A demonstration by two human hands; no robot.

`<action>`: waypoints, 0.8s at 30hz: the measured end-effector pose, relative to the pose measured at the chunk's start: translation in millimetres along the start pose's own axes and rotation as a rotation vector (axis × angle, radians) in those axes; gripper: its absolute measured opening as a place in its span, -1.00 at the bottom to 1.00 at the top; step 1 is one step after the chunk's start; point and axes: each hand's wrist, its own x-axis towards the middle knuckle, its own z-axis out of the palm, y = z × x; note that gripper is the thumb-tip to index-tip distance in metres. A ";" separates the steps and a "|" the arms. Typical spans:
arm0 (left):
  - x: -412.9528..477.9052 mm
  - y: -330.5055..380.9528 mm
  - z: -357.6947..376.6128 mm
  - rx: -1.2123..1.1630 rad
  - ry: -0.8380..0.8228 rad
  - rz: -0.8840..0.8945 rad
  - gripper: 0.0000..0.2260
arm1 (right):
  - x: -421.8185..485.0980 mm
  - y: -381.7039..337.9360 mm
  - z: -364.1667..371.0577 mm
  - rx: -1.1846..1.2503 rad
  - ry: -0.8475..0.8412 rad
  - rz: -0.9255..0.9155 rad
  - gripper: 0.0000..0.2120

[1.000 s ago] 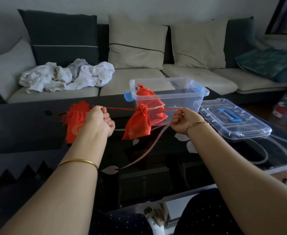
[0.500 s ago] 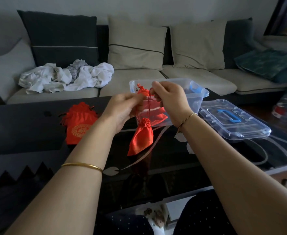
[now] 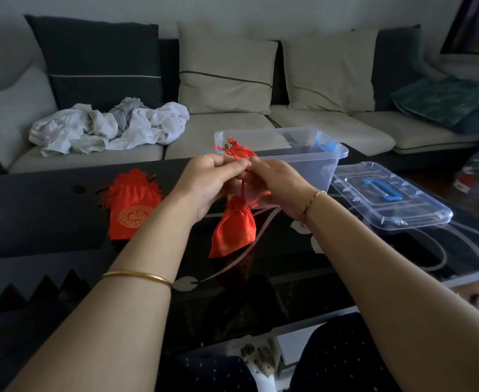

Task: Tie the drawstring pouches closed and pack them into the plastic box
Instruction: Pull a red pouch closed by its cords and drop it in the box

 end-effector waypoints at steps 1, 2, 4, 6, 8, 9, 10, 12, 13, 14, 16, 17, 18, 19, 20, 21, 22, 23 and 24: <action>-0.3 0.3 0.3 -0.002 0.002 0.003 -0.92 | -1.7 -0.3 0.7 0.043 -0.035 -0.016 -0.68; -0.2 0.0 0.1 -0.004 0.006 0.007 -0.90 | -2.0 -0.3 0.8 0.083 -0.049 -0.020 -0.69; 0.3 -1.1 -1.1 -0.004 0.021 0.010 -0.87 | 0.8 0.2 -0.9 0.187 -0.037 0.027 -0.72; 1.1 -3.0 -2.6 -0.014 0.043 0.002 -0.86 | 3.3 -0.5 -4.8 0.328 -0.043 0.110 -0.75; 1.4 -5.1 -3.3 -0.018 0.073 -0.010 -0.87 | 3.5 -0.5 -9.7 0.345 -0.135 0.184 -0.73; 1.9 -6.2 -3.3 -0.010 0.089 -0.014 -0.88 | 1.9 -0.4 -10.8 0.275 -0.193 0.221 -0.72; 2.3 -7.0 -3.4 0.005 0.098 -0.018 -0.87 | 1.1 0.8 -11.6 0.166 -0.233 0.249 -0.72; 2.0 -7.5 -2.7 0.055 0.084 -0.016 -0.84 | -0.5 2.8 -10.0 -0.052 -0.223 0.271 -0.73; 1.7 -7.4 -2.0 0.084 0.067 -0.005 -0.83 | 0.8 4.0 -8.4 -0.108 -0.179 0.264 -0.73; 1.0 -6.8 -1.6 0.117 0.049 0.016 -0.83 | 3.1 6.2 -6.7 -0.143 -0.115 0.233 -0.74; -0.3 -4.3 0.0 0.218 0.024 0.104 -0.82 | 8.1 9.1 -3.4 -0.155 0.041 0.101 -0.74; -0.7 -3.1 0.7 0.301 0.020 0.173 -0.80 | 10.9 10.3 -1.9 -0.084 0.081 0.044 -0.74; -0.7 -2.6 1.2 0.397 0.023 0.254 -0.78 | 12.1 11.5 -0.3 0.032 0.075 0.018 -0.75; -0.1 -3.0 2.0 0.491 0.033 0.333 -0.77 | 12.3 12.4 1.8 0.133 0.043 0.018 -0.76; 0.5 -3.9 2.6 0.570 0.055 0.396 -0.76 | 12.3 13.8 2.5 0.185 0.003 0.032 -0.77; 0.6 -5.1 3.4 0.626 0.087 0.442 -0.76 | 11.6 15.0 3.3 0.200 -0.040 0.050 -0.78; 0.0 -6.1 4.1 0.660 0.123 0.480 -0.76 | 11.8 16.8 3.7 0.220 -0.080 0.070 -0.78; -0.3 -7.0 4.5 0.679 0.155 0.517 -0.76 | 11.7 18.5 3.5 0.263 -0.119 0.089 -0.80; -1.0 -7.1 4.8 0.691 0.183 0.553 -0.75 | 10.8 18.7 2.5 0.311 -0.151 0.107 -0.82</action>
